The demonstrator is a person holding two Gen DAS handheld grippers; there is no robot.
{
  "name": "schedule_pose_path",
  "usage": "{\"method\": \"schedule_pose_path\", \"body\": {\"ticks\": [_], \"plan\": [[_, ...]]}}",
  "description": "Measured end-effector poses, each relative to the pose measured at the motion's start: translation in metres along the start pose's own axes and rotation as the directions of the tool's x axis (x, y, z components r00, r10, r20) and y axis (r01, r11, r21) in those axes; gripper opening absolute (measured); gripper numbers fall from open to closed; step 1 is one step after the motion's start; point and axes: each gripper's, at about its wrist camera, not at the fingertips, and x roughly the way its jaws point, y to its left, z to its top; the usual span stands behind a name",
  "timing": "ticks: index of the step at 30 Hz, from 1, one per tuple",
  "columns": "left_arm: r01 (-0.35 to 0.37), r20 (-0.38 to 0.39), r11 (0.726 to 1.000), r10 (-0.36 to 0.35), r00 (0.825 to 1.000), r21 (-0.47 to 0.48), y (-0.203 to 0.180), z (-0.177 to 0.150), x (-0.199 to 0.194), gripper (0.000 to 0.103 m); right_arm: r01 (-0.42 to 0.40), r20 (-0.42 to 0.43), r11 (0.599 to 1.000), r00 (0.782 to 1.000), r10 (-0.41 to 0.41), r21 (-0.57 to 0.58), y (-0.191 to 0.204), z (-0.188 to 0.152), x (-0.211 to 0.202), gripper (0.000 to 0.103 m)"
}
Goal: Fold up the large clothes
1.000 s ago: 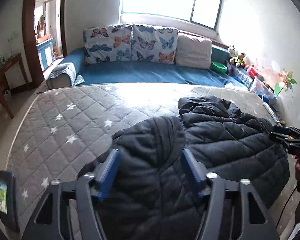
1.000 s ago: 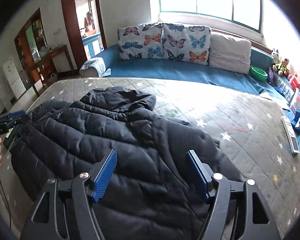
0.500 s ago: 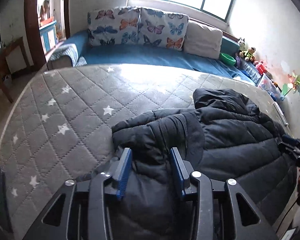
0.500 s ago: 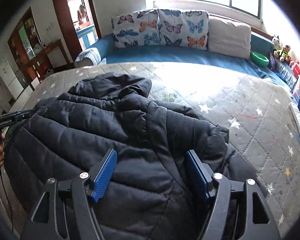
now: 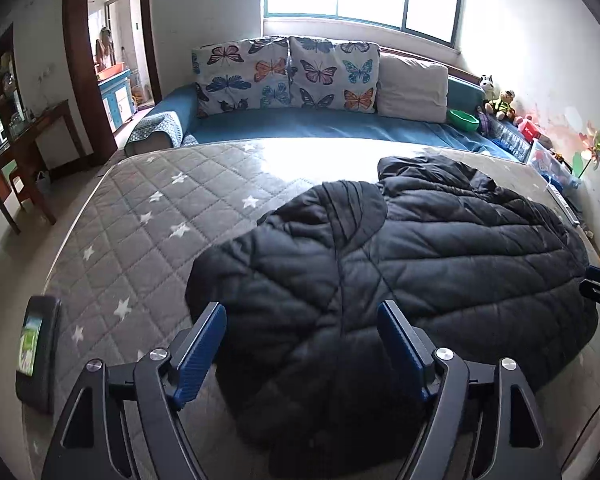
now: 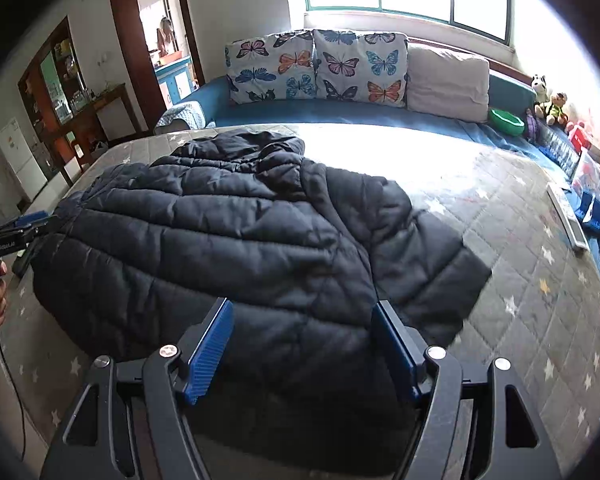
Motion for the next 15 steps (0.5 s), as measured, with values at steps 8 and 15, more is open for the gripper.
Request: {"method": "schedule_pose_path", "body": {"ticks": [8,15], "plan": [[-0.023,-0.008,0.999,0.023,1.0,-0.028,0.015,-0.027,-0.018,0.096,0.015,0.009,0.998,1.0,-0.016,0.065,-0.018,-0.011,-0.007,0.086],[0.077,-0.052,0.99,-0.084,0.995,-0.121,0.04,-0.039,-0.021,0.096,-0.002,-0.042,0.986,0.999,0.009,0.167,-0.046,-0.021,0.003,0.089]]}}
